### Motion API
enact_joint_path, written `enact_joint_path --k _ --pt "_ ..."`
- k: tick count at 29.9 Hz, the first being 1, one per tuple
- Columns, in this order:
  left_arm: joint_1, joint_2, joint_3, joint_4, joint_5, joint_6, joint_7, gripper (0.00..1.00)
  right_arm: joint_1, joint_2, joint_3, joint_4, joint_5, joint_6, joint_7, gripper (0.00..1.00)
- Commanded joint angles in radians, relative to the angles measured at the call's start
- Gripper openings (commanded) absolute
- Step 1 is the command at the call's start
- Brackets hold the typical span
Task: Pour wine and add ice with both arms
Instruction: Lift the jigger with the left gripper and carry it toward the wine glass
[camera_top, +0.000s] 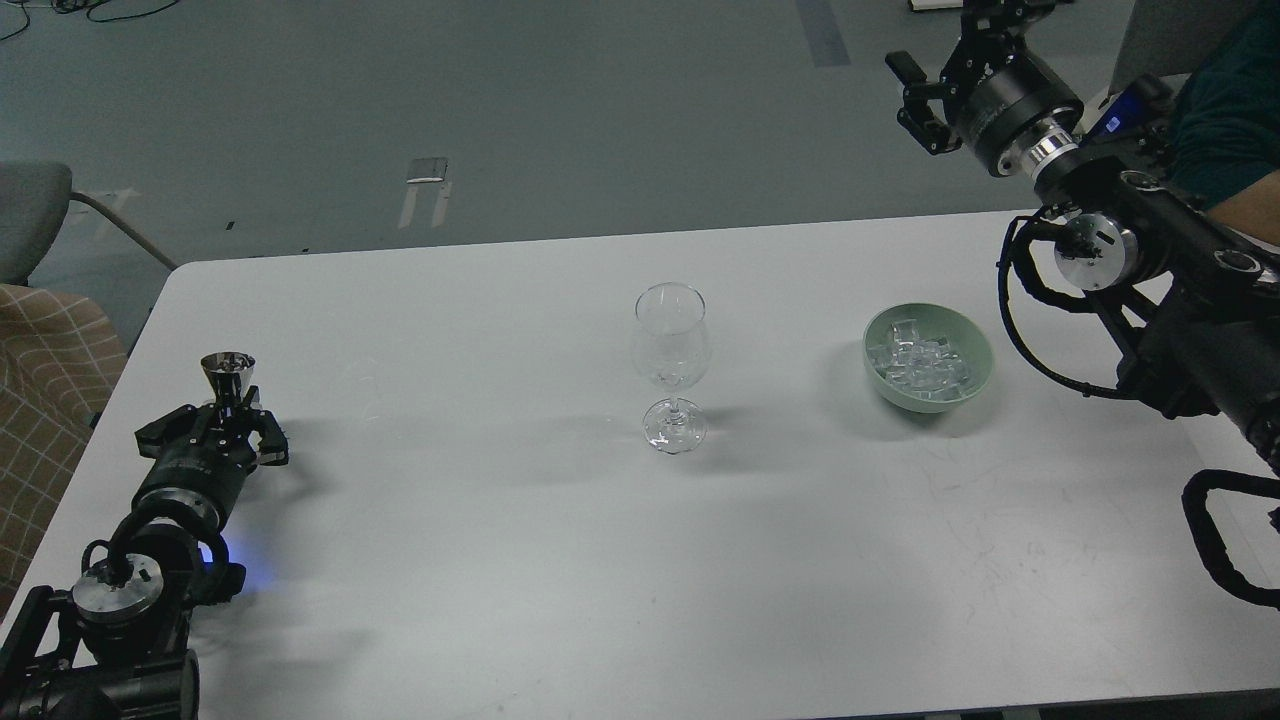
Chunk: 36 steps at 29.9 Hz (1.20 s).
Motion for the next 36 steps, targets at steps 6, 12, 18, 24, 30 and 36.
enact_joint_path --k 6,12,18,24,30,36 --pt "-0.013 -0.006 -0.013 -0.003 -0.014 -0.027 -0.006 0.03 0.000 0.000 0.000 0.002 0.000 -0.006 0.000 1.00" --pt "-0.059 -0.006 -0.007 -0.020 -0.014 -0.018 -0.017 0.00 0.002 0.000 -0.001 0.002 0.000 -0.006 0.000 1.00" --pt "-0.106 0.003 0.007 -0.060 -0.009 -0.004 -0.003 0.00 0.000 0.000 -0.003 0.000 0.000 -0.006 0.000 1.00" --pt "-0.103 -0.001 0.060 -0.240 -0.005 0.117 0.008 0.00 0.000 0.003 -0.003 0.000 0.000 -0.006 0.000 1.00" --pt "-0.102 -0.015 0.137 -0.368 0.004 0.193 0.011 0.00 -0.005 0.005 -0.005 0.000 0.000 -0.009 0.000 1.00" --pt "-0.106 -0.040 0.203 -0.480 0.040 0.235 0.032 0.00 -0.006 0.002 -0.005 0.002 0.000 -0.009 0.000 1.00"
